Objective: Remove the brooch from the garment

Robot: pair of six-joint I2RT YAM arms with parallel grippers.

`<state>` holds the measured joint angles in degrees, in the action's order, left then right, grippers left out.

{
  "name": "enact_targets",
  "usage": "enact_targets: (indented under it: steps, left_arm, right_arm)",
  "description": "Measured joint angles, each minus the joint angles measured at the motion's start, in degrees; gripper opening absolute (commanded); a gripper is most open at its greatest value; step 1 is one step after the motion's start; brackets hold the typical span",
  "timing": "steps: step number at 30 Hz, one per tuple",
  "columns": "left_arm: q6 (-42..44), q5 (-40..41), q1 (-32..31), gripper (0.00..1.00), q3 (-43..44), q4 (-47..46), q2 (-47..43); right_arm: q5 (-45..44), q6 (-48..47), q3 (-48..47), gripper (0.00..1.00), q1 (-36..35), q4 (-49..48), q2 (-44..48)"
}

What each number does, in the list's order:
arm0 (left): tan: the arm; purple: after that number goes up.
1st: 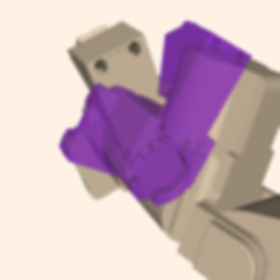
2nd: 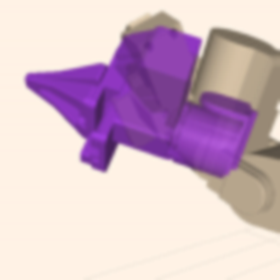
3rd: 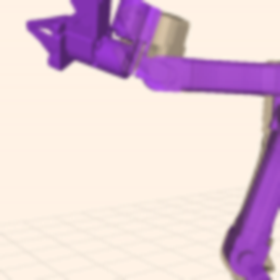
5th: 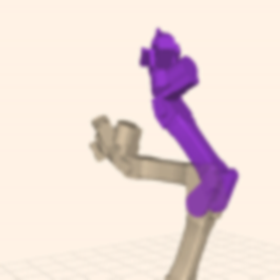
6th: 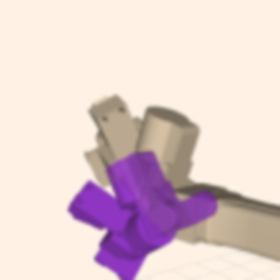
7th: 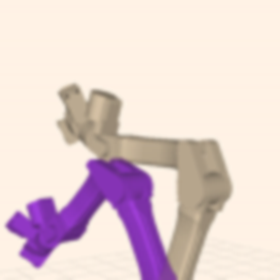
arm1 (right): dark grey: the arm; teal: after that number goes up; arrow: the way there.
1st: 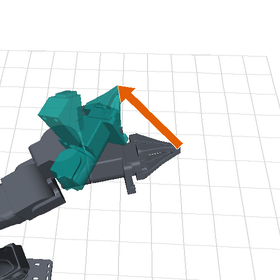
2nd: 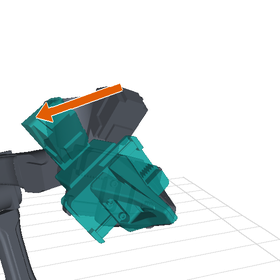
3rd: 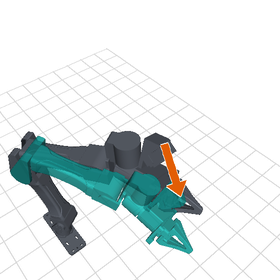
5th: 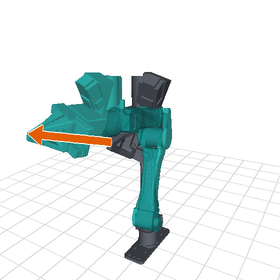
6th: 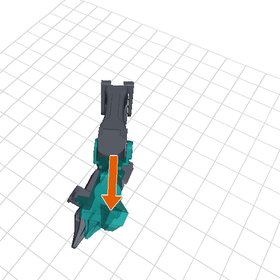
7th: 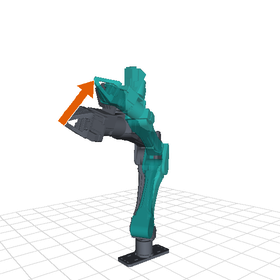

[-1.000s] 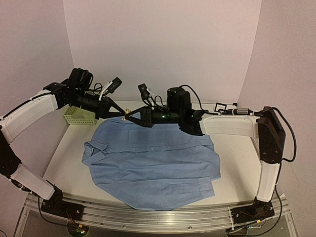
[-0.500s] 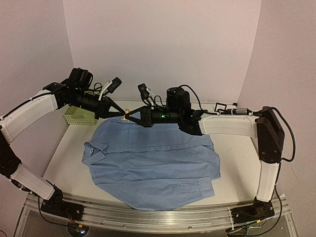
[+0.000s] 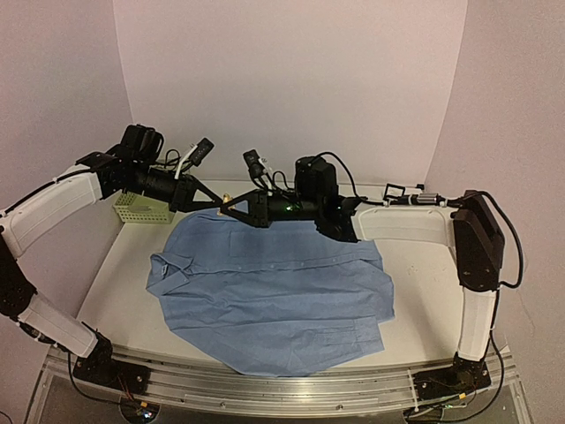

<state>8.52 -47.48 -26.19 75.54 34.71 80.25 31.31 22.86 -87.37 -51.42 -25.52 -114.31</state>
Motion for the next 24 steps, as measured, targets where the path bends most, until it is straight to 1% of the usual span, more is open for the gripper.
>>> enact_targets:
  steps: [12, 15, 18, 22, 24]
  left_arm:
    - [-7.2, -2.0, -0.1, 0.00, -3.0, -5.6, -1.6]
    - [-8.7, -2.0, -0.1, 0.00, -3.7, -6.9, -2.0]
    - [-9.1, -2.0, -0.1, 0.00, -4.1, -7.7, -2.3]
    - [-9.0, -2.5, -1.1, 0.00, -4.4, -8.9, -2.4]
    - [-8.5, -2.8, -1.6, 0.00, -4.7, -8.9, -2.4]
  right_arm:
    - [0.0, 0.0, 1.5, 0.15, -0.5, -3.2, 0.4]
    - [-0.1, 0.0, 1.5, 0.17, -0.5, -3.4, 0.4]
    - [-0.2, 0.0, 1.5, 0.23, -0.5, -3.6, 0.4]
    - [-0.6, 0.0, 1.9, 0.38, -1.2, -4.0, 0.5]
    - [-1.0, -0.3, 2.8, 0.42, -1.6, -4.0, 1.2]
